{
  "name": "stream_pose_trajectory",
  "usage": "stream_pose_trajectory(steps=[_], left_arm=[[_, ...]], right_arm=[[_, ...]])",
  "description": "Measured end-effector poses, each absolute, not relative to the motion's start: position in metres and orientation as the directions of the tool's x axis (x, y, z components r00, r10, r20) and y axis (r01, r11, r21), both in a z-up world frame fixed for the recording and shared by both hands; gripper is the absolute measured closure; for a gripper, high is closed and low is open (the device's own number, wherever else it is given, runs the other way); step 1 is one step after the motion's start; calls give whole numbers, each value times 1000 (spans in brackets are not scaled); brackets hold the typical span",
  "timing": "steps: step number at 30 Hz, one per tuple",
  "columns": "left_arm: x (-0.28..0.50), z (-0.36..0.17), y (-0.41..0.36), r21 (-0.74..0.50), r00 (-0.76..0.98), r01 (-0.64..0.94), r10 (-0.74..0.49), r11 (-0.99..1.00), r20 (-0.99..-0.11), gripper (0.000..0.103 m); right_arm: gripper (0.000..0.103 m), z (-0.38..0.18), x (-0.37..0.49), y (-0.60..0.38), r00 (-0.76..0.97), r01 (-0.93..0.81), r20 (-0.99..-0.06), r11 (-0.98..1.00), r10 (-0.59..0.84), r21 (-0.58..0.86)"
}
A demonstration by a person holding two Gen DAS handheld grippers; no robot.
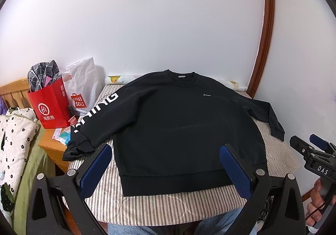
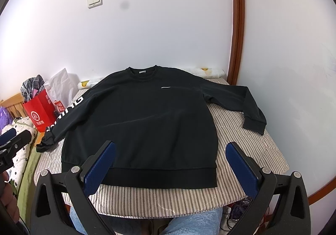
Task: Fold small clothes
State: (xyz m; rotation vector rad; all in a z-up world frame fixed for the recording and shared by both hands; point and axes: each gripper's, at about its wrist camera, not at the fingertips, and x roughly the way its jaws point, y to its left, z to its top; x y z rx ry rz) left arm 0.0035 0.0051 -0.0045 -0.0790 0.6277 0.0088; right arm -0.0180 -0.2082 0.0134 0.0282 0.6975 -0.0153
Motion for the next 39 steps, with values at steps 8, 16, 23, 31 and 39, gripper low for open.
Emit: stream_pose_trajectory(steps=[8, 16, 23, 31, 39], left_arm=[[2, -6, 5, -73, 808, -30, -19, 997, -589, 0], [2, -8, 4, -70, 807, -32, -16, 997, -591, 0], [2, -8, 4, -68, 806, -33, -14, 997, -591, 0], [1, -9, 1, -66, 807, -33, -12, 997, -590, 0], [3, -6, 3, -67, 811, -33, -13, 997, -585, 0]], right_arm=[[0, 14, -17, -208, 764, 24, -645, 1000, -6, 19], [0, 16, -18, -208, 769, 21, -639, 1000, -2, 23], [0, 18, -22, -209, 774, 21, -634, 1000, -3, 21], [0, 19, -22, -211, 774, 23, -633, 999, -4, 23], [0, 19, -21, -209, 772, 20, -635, 1000, -6, 14]])
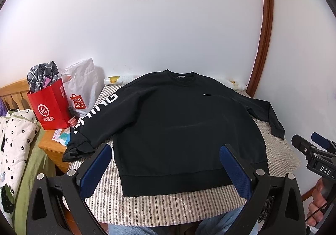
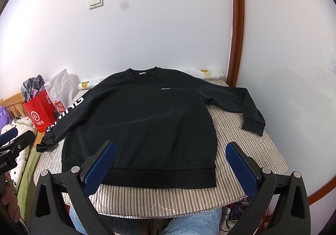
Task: Fold small clothes
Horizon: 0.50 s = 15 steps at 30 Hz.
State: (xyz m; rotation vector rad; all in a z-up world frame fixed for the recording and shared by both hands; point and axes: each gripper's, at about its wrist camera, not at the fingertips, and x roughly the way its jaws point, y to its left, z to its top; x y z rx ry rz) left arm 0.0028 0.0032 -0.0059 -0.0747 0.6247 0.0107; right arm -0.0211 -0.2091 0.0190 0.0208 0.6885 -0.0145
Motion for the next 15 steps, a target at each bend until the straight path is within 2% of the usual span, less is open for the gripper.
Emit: stream_pose_trajectory(steps=[15], left_arm=[[25, -15, 15, -86, 816, -56, -4, 995, -577, 0]], right_arm=[[0, 14, -8, -203, 779, -7, -626, 999, 26, 33]])
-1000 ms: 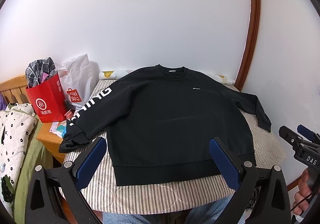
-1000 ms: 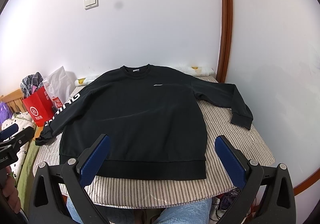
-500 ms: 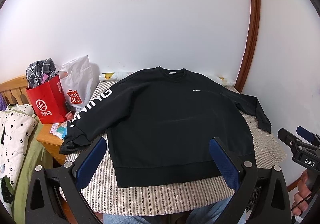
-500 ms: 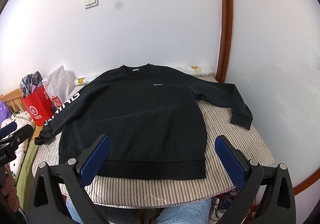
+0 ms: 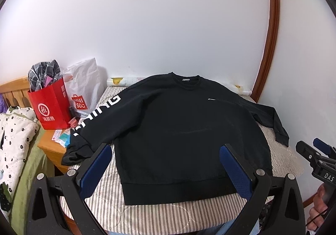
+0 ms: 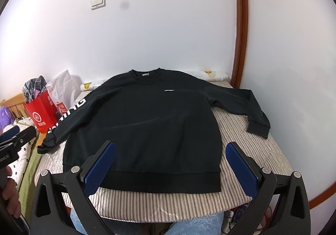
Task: Fold small clothes
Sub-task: 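Grasp the lettered sleeve cuff with the left gripper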
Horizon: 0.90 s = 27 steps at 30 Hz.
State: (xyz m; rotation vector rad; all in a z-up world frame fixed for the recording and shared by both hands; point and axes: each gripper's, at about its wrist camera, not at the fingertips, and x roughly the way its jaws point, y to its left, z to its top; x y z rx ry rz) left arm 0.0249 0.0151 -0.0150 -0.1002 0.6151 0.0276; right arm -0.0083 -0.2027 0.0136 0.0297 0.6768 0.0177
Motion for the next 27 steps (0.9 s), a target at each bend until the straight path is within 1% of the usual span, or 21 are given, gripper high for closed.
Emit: stream_pose_trajectory(steps=[5, 8, 11, 14, 16, 18, 23, 27], left_arm=[[44, -38, 25, -87, 796, -70, 3, 994, -605, 0], [59, -62, 38, -127, 769, -67, -30, 990, -639, 0], [75, -87, 58, -157, 734, -105, -30, 982, -678, 1], [87, -105, 75, -104, 705, -162, 41, 981, -708, 1], [93, -116, 89, -88, 688, -197, 73, 976, -722, 4], [97, -122, 107, -96, 681, -241, 98, 966, -725, 7], [105, -131, 147, -90, 662, -324, 158, 942, -732, 7], [116, -143, 175, -109, 641, -366, 166, 924, -750, 14]], right_arm=[[0, 2, 7, -201, 775, -30, -630, 998, 53, 47], [0, -13, 20, -202, 766, -17, -642, 999, 31, 28], [0, -31, 33, -204, 767, -10, -642, 1000, 10, 3], [0, -50, 45, -209, 760, -5, -650, 1000, 11, 11], [0, -61, 52, -213, 752, -10, -659, 999, 32, 37], [0, -72, 60, -217, 738, -11, -672, 996, 67, 87], [1, -90, 82, -222, 697, 14, -706, 982, 124, 187], [1, -97, 95, -209, 691, -1, -709, 981, 140, 193]])
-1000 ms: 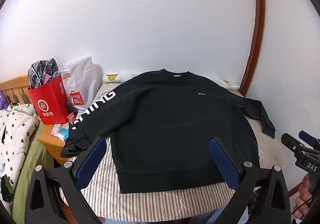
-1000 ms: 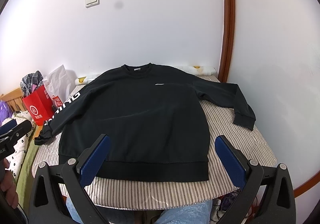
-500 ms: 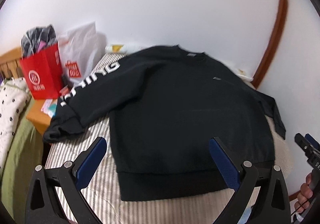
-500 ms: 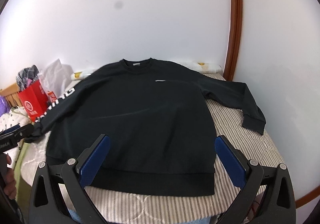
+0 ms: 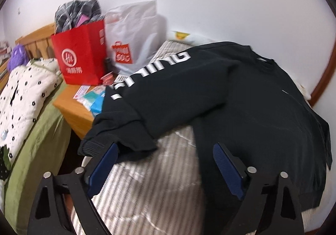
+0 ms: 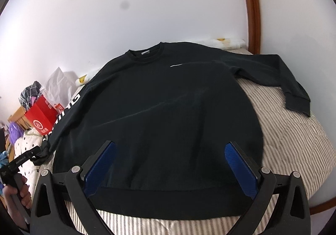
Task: Fold small clothes
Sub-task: 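Grasp the lettered sleeve cuff with the left gripper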
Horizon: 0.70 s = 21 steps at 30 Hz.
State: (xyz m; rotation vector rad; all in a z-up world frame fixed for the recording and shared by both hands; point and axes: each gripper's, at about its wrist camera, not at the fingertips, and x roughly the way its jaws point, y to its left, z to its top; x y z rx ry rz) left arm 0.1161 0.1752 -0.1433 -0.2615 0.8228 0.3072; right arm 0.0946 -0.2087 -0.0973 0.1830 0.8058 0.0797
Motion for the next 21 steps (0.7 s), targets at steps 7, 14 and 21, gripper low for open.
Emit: stream_pose_trajectory(steps=[7, 14, 21], left_arm=[[134, -176, 200, -79, 575, -397, 181, 914, -798, 38], [137, -185, 209, -34, 563, -420, 231, 907, -793, 84], [138, -163, 201, -105, 616, -349, 143, 931, -775, 99]], right_arm=[[1, -114, 108, -166, 658, -54, -745, 994, 111, 100], [1, -127, 111, -132, 633, -98, -773, 995, 37, -32], [1, -131, 115, -118, 618, -134, -785, 989, 40, -55]])
